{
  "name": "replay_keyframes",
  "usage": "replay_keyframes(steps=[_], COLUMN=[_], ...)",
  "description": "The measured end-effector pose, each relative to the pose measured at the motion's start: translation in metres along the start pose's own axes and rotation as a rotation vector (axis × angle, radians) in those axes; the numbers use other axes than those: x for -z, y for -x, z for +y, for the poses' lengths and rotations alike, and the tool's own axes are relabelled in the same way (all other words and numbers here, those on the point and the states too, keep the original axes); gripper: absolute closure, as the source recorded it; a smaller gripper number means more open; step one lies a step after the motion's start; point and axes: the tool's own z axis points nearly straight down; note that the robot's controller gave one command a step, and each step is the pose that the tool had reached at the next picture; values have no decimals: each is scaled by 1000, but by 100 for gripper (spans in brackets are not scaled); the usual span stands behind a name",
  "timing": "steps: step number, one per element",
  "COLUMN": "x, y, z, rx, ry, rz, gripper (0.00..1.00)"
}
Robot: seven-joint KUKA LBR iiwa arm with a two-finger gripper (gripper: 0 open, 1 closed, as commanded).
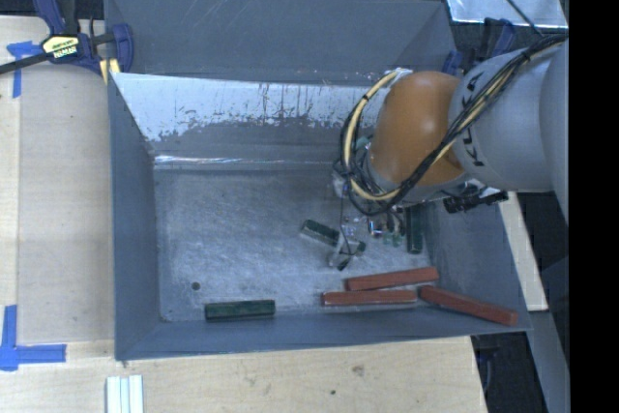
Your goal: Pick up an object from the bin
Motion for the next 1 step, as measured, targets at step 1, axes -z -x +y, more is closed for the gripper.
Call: replay_keyframes(steps=[1], x=[5], y=[3], z=[1], rx=[0], ry=[3], rz=[-10], gripper=[100])
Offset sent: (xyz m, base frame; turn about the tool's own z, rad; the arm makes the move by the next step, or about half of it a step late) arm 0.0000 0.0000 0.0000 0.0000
